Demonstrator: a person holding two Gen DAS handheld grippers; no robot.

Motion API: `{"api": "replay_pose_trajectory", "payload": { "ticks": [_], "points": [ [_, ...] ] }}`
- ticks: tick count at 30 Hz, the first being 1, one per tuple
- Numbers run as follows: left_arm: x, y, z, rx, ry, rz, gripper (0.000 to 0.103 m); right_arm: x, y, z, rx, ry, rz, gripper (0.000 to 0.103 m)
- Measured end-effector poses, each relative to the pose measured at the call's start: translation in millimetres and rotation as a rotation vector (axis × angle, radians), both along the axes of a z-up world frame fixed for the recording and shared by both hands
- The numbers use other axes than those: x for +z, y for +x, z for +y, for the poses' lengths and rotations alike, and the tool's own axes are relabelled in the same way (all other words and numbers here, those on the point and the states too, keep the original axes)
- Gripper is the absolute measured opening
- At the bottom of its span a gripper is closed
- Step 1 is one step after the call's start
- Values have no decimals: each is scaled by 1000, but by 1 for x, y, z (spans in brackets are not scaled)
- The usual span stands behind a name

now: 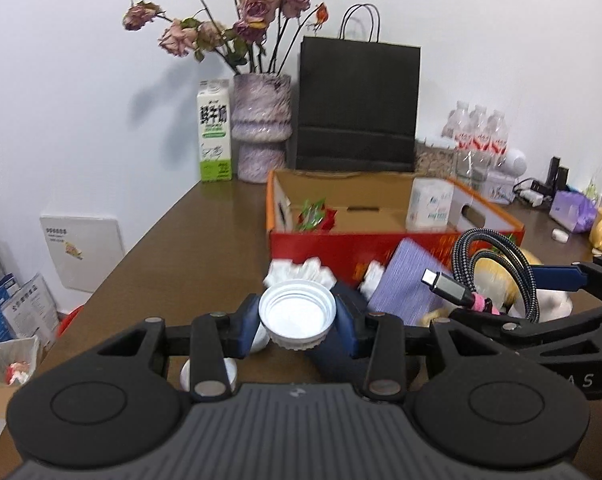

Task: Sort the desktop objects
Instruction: 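Carry the white cap into the cardboard box while right carries the cable there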

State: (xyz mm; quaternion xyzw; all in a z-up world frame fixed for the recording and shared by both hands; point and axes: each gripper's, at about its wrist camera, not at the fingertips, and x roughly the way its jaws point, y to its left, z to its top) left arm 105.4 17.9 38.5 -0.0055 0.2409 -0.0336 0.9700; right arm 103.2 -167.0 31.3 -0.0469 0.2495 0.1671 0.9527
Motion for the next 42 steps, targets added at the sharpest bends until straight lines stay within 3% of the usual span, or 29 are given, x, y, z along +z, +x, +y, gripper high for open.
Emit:
{"api": "replay_pose_trajectory", "payload": {
  "ticks": [10, 17, 27, 42],
  "points": [
    [42, 78, -18, -1, 4, 38, 41, 42, 63, -14, -34, -36, -30, 91],
    [54, 146, -31, 3, 16, 127, 41, 52, 142, -30, -57, -62, 112, 91],
    [21, 225, -52, 40, 75, 280, 41, 15, 227, -44, -110, -102, 323, 91],
    [-33, 259, -62, 52, 137, 438, 41, -26, 261, -39, -121, -138, 436, 91]
  ]
}}
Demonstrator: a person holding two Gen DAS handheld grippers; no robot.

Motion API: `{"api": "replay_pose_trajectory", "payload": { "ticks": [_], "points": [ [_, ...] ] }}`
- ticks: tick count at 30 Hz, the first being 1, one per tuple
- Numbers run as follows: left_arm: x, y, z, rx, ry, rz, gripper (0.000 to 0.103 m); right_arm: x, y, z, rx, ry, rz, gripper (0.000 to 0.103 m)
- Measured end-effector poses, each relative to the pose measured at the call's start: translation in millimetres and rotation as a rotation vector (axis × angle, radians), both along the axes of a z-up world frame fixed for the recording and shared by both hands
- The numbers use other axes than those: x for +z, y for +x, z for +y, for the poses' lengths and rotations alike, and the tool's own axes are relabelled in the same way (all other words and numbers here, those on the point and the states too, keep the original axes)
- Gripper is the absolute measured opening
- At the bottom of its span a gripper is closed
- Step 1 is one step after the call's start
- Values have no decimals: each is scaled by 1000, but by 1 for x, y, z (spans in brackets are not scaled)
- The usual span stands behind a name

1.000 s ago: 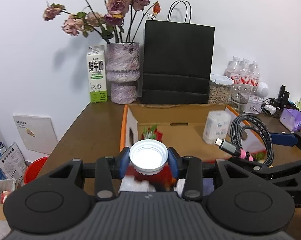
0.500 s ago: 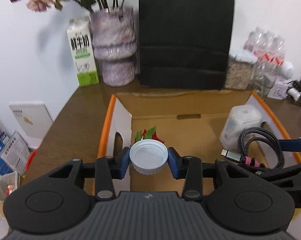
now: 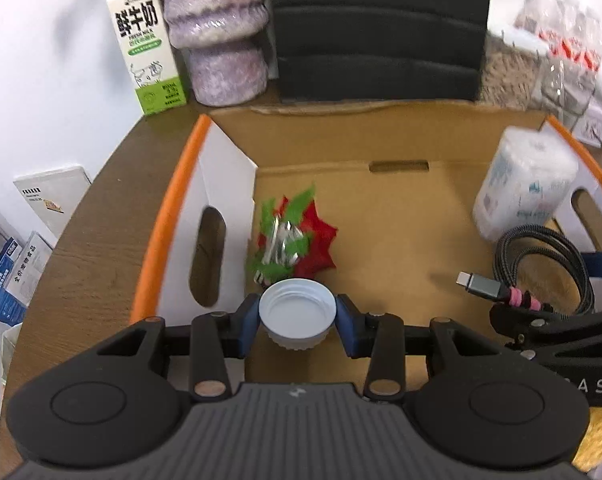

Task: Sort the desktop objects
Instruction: 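Carry the white cap into the cardboard box while right carries the cable there, then open left tool to drop the cap while right releases the cable, then grasp the second white cap with left tool while right grasps clear iridescent bag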

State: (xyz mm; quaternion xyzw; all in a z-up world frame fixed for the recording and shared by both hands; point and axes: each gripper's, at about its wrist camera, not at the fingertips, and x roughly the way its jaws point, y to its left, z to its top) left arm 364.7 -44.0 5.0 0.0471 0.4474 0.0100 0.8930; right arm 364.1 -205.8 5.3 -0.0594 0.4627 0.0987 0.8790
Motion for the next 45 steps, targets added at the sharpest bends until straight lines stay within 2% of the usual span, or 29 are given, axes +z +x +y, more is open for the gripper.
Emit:
{"api": "replay_pose_trajectory", "payload": {
  "ticks": [5, 10, 11, 14, 17, 20, 23, 28, 35, 45],
  "points": [
    [-6, -2, -7, -8, 14, 5, 42, -8, -1, 3, 2, 1, 31, 91],
    [0, -7, -7, -19, 26, -30, 52, -7, -1, 4, -1, 1, 40, 91],
    [2, -8, -7, -21, 23, -38, 56, -6, -2, 4, -2, 5, 41, 92],
    [10, -12, -7, -31, 22, -79, 79, -3, -4, 3, -1, 17, 33, 95],
    [18, -16, -6, -31, 22, -109, 83, 7, -11, 4, 8, 21, -1, 103],
    [28, -22, -4, -24, 10, -139, 86, 18, -17, 4, 16, 23, -30, 103],
    [39, -31, -1, -21, -7, -184, 102, 31, -25, 3, 22, 24, -67, 103],
    [57, -51, 1, -34, -28, -260, 103, 49, -40, 0, 27, 27, -122, 103],
    [73, -79, 5, -43, -30, -322, 103, 70, -70, -2, 39, 54, -193, 103],
    [86, -148, 29, -31, -44, -441, 103, 86, -142, -9, 74, 101, -328, 103]
  ]
}}
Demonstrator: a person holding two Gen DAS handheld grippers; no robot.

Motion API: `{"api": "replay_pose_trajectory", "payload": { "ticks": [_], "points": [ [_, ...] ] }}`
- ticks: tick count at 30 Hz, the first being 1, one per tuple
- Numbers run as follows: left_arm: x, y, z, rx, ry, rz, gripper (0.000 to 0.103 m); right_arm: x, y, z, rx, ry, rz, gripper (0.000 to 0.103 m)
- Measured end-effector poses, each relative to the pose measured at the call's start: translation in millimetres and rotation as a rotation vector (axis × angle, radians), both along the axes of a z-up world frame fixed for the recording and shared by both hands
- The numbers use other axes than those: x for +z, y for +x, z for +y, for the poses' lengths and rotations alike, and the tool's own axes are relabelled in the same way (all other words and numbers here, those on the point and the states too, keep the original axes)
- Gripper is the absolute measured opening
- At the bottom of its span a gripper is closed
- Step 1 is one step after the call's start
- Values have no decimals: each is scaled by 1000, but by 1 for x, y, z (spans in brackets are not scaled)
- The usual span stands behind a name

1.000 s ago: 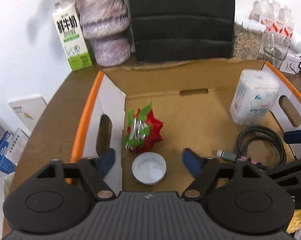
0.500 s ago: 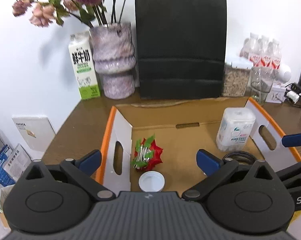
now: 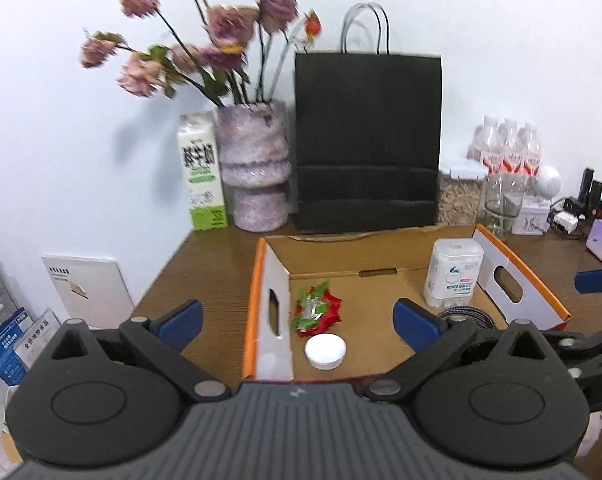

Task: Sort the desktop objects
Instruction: 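Grasp the second white cap with left tool while right grasps clear iridescent bag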

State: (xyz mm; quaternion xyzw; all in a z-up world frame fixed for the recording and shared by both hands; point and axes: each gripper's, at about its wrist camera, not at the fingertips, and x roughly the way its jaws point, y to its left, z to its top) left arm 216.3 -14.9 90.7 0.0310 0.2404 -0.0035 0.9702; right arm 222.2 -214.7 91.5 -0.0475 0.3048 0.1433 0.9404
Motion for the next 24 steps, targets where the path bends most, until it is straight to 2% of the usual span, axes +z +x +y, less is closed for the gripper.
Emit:
{"api": "replay_pose_trajectory", "payload": {
  "ticks": [5, 10, 24],
  "points": [
    [-1, -38, 15, 7, 0, -50, 103, -4, -40, -3, 12, 28, -41, 103],
    [-16, -71, 30, 9, 14, -60, 103, -16, -77, -10, -10, 48, -73, 103],
    [-77, -135, 78, 101, -38, 58, 103, -74, -157, -11, -56, 65, -53, 103]
  ]
}}
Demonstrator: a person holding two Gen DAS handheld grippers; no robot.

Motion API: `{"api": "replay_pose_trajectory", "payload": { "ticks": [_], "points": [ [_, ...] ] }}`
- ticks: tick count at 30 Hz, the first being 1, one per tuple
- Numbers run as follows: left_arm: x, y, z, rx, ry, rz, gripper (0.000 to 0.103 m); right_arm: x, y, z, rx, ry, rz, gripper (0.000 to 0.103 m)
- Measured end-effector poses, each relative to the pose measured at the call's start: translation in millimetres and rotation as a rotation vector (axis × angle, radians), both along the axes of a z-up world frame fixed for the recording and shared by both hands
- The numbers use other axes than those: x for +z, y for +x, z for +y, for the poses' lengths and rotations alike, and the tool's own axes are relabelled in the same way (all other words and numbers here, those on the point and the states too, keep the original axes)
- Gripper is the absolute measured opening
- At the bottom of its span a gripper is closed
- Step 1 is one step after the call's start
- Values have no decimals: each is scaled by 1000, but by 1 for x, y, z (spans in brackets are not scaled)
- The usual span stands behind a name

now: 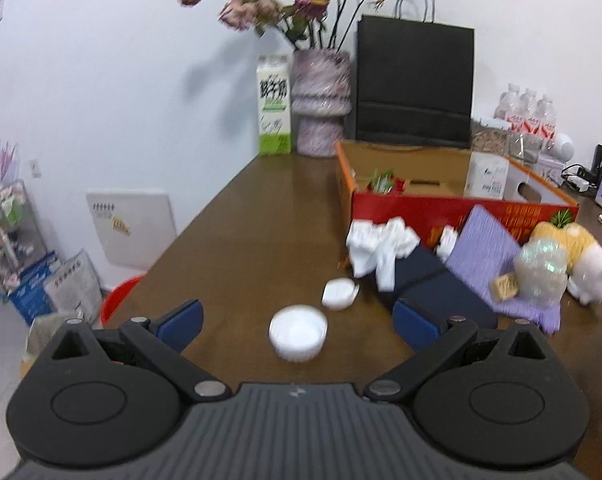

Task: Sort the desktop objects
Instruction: 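Grasp the second white cap with left tool while right grasps clear iridescent bag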

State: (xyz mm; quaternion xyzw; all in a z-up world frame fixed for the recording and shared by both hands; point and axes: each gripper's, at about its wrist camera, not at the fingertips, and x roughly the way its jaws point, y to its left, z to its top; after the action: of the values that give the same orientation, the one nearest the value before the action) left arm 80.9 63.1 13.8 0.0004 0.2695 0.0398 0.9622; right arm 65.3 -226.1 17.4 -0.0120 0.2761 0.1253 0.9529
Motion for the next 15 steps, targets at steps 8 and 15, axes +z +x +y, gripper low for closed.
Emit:
{"api": "replay_pose_trajectory", "payload": {
  "ticks": [8, 15],
  "points": [
    [-11, -7, 8, 31, -3, 31, 103, -11, -8, 8, -5, -6, 13, 103],
    [-17, 2, 10, 41, 1, 57, 103, -14, -3, 13, -1, -18, 18, 103]
  ]
}}
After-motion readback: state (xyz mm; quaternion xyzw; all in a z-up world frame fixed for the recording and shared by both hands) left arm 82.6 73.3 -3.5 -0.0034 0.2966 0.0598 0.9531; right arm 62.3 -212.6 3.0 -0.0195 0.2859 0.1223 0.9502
